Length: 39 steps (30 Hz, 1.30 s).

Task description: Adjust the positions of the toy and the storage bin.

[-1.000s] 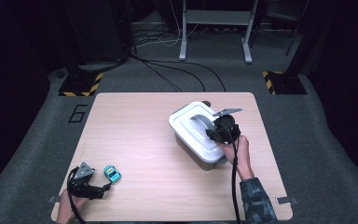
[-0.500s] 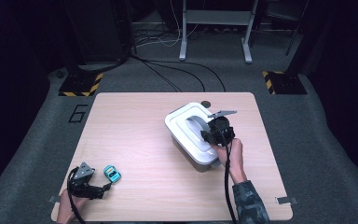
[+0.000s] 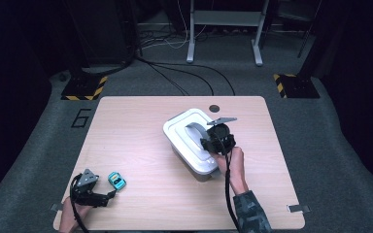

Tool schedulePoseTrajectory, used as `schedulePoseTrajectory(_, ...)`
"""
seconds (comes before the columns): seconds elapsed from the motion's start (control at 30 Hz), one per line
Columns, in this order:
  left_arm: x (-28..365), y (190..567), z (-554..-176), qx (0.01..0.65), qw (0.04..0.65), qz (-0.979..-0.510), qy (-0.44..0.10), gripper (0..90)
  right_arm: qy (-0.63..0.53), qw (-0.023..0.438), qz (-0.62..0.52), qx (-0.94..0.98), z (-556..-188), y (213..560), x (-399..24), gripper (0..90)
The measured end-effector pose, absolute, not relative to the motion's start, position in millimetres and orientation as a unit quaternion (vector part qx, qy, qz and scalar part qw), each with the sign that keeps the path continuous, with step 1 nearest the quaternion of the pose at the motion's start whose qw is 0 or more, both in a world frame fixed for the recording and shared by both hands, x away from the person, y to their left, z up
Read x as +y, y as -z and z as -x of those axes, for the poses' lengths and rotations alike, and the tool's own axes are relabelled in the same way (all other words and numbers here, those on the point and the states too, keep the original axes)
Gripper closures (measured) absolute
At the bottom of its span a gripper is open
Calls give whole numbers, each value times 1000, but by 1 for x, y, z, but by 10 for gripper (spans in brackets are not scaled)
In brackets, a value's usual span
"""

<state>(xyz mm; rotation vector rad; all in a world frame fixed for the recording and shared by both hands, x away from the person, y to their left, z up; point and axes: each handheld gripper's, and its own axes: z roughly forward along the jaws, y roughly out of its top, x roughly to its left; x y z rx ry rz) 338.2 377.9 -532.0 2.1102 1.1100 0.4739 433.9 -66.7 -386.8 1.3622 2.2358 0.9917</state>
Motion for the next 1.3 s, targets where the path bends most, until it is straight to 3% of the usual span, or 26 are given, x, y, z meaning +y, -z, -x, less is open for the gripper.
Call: schedulePoseTrajectory(1.3, 379, 531, -339, 425, 343, -818, -180, 23, -366, 150, -438, 807, -421, 389, -35, 666)
